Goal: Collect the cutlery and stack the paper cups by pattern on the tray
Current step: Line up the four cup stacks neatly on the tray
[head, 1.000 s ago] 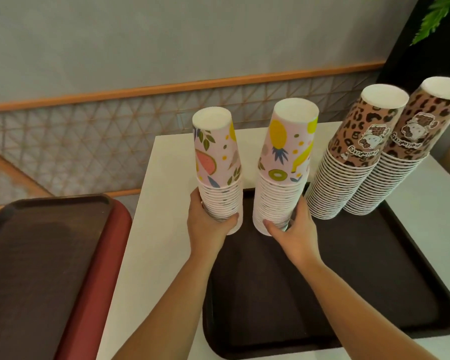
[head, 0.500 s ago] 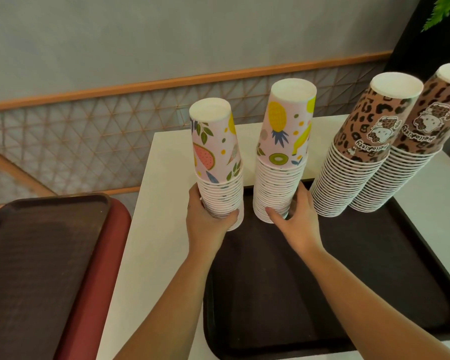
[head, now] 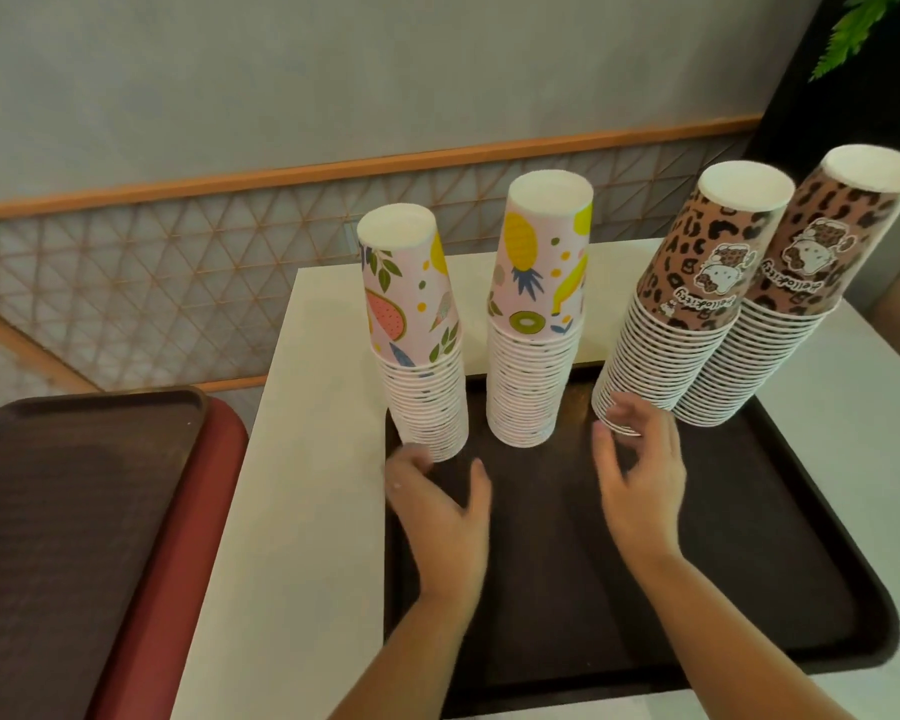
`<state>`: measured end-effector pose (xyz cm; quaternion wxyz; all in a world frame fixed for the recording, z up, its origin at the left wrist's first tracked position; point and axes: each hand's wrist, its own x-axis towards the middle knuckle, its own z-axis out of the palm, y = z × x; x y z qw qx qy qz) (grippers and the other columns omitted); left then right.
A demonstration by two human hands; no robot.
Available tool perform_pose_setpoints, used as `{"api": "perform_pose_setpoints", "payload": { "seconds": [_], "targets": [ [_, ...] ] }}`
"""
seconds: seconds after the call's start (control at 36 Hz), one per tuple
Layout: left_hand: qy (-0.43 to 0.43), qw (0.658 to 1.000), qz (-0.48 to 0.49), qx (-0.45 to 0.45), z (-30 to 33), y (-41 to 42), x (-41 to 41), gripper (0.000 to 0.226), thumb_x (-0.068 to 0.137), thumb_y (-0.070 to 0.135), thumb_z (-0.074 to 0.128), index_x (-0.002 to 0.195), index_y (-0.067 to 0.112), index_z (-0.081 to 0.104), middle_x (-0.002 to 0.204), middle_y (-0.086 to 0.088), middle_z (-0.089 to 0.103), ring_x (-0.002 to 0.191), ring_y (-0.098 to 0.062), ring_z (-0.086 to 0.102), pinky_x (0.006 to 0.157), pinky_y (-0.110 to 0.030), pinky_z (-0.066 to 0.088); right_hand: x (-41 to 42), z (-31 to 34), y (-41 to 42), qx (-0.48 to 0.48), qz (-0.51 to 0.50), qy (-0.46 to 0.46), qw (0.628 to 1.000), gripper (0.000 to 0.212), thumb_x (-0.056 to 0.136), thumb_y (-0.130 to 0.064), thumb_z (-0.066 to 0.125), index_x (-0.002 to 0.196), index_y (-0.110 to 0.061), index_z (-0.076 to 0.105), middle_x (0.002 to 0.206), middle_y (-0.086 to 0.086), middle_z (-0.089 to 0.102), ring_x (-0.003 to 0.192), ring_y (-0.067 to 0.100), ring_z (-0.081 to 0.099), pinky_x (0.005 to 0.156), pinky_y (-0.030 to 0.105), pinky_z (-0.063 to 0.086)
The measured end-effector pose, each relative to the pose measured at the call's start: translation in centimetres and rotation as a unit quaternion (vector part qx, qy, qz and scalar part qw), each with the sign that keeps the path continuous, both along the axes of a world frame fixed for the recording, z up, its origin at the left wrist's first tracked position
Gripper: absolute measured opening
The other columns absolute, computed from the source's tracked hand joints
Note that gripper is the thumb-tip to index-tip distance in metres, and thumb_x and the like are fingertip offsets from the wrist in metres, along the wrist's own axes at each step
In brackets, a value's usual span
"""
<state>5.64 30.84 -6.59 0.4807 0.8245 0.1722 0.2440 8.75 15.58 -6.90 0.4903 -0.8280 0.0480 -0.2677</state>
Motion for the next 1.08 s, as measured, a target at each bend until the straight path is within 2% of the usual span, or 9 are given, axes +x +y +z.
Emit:
{"api": "perform_pose_setpoints", "payload": {
  "seconds": [0.08,0.19,0.31,0.44,0.53,0.58,0.78,0.97,1.08],
  "targets": [
    [0.008,0.992,-0.124,0.001,-0.7,-3.1,-1.2,0.035,0.077,0.010,0.071,0.101,0.023,0.048,0.095,0.007,0.051,0.090,-0.005,0.052,0.082,-0.011,0.041,0.1,0.4,-2.3,0.011,-0.061,-0.015,0.998,0.026,0.087,-0.007,0.060,0.113,-0.009,0.053,0.105,-0.004,0.046,0.095,0.017,0.055,0.083,0.038,0.051],
    [0.047,0.971,-0.234,-0.031,0.2,-7.0,-0.5,0.046,0.082,0.015,0.067,0.122,0.020,0.046,0.120,0.008,0.050,0.115,0.003,0.046,0.100,-0.020,0.040,1.2,0.8,-5.6,0.037,-0.149,-0.012,0.988,0.037,0.083,-0.008,0.064,0.116,-0.006,0.047,0.112,-0.003,0.037,0.099,0.016,0.050,0.084,0.032,0.046],
    [0.077,0.963,-0.251,-0.051,1.7,-10.1,2.4,0.070,0.083,0.022,0.068,0.141,0.017,0.031,0.143,0.002,0.038,0.134,-0.007,0.034,0.111,-0.029,0.034,2.5,0.7,-8.5,0.040,-0.187,0.032,0.981,0.059,0.078,-0.013,0.070,0.128,-0.008,0.039,0.129,0.014,0.033,0.111,0.023,0.046,0.091,0.027,0.039],
    [0.080,0.968,-0.237,-0.025,3.5,-12.6,6.4,0.090,0.077,0.030,0.074,0.146,0.012,0.020,0.150,-0.004,0.029,0.140,-0.015,0.025,0.110,-0.019,0.021,4.0,-0.2,-11.0,-0.005,-0.149,0.094,0.984,0.084,0.074,-0.018,0.075,0.141,-0.012,0.024,0.142,0.015,0.024,0.128,0.026,0.035,0.106,0.040,0.035],
    [0.073,0.966,-0.244,-0.035,4.1,-14.0,8.7,0.101,0.068,0.031,0.081,0.146,0.011,0.019,0.149,-0.007,0.030,0.139,-0.020,0.028,0.114,-0.032,0.028,4.9,-0.4,-12.3,-0.020,-0.111,0.106,0.988,0.093,0.072,-0.025,0.078,0.144,-0.013,0.020,0.146,0.012,0.024,0.134,0.027,0.030,0.109,0.046,0.032],
    [0.063,0.968,-0.241,-0.036,4.2,-14.8,9.7,0.105,0.061,0.030,0.085,0.144,0.010,0.022,0.145,-0.009,0.035,0.136,-0.023,0.032,0.112,-0.040,0.032,5.3,-0.3,-12.6,-0.007,-0.075,0.102,0.992,0.098,0.070,-0.034,0.079,0.145,-0.017,0.018,0.148,0.006,0.027,0.135,0.022,0.031,0.107,0.038,0.032],
    [0.033,0.977,-0.207,-0.047,4.5,-15.3,11.3,0.084,0.057,0.023,0.087,0.126,0.010,0.040,0.123,-0.004,0.055,0.116,-0.019,0.052,0.085,-0.016,0.039,6.1,-0.2,-12.9,0.031,-0.032,0.081,0.996,0.098,0.062,-0.049,0.079,0.140,-0.021,0.027,0.139,-0.004,0.044,0.122,0.013,0.046,0.091,0.026,0.038],
    [0.031,0.984,-0.170,-0.035,4.2,-14.5,10.9,0.086,0.054,0.016,0.088,0.126,0.009,0.041,0.123,-0.003,0.056,0.114,-0.016,0.052,0.082,-0.007,0.034,6.1,-0.2,-13.4,0.009,-0.026,0.084,0.996,0.093,0.064,-0.032,0.082,0.140,-0.016,0.029,0.138,0.002,0.046,0.123,0.020,0.047,0.090,0.025,0.037],
    [0.037,0.981,-0.188,-0.036,4.1,-14.0,10.5,0.086,0.054,0.014,0.088,0.126,0.010,0.041,0.123,0.001,0.056,0.106,-0.004,0.048,0.082,-0.006,0.034,6.2,-0.3,-13.8,-0.007,-0.019,0.100,0.995,0.095,0.064,-0.029,0.083,0.140,-0.016,0.028,0.139,0.004,0.045,0.124,0.023,0.046,0.091,0.026,0.036]
  ]
}}
